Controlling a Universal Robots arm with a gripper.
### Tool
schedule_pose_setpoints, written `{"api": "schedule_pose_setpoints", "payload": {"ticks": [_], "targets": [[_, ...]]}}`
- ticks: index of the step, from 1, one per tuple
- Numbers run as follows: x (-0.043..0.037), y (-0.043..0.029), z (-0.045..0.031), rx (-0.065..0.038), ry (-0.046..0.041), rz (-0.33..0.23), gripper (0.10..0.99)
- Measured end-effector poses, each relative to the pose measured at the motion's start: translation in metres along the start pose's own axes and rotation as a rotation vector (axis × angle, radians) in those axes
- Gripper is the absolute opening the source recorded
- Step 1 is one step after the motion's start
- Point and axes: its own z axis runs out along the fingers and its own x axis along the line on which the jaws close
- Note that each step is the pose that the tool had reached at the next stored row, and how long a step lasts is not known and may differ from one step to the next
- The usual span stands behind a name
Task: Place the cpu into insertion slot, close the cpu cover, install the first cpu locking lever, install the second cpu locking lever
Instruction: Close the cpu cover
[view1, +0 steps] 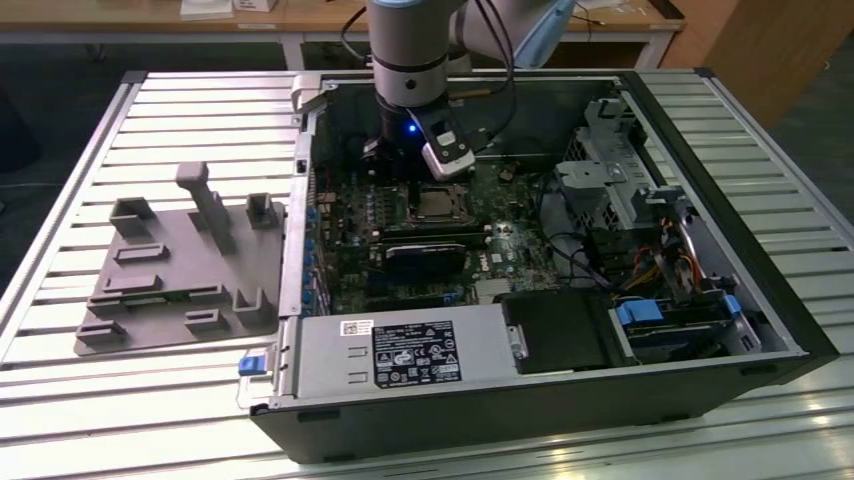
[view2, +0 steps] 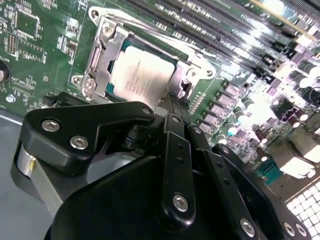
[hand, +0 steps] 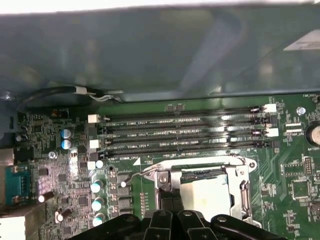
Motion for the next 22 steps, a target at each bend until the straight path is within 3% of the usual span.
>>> {"api": "schedule_pose_setpoints", "payload": {"ticks": [2, 8, 12, 14, 19, 22], "targets": [[-0.0001, -0.0003, 0.0000, -0.011, 0.0009, 0.001, 0.102], [-0.0021, -0.0049, 0.0003, -0.031, 0.0025, 0.002, 0.102], [-0.0028, -0.0082, 0.0014, -0.059, 0.0048, 0.003, 0.102], [-0.0032, -0.0100, 0.0025, -0.068, 0.0055, 0.004, 0.102], [-0.0033, -0.0116, 0.0050, -0.084, 0.0068, 0.005, 0.102], [-0.0033, -0.0118, 0.0058, -0.086, 0.0070, 0.005, 0.102]]}}
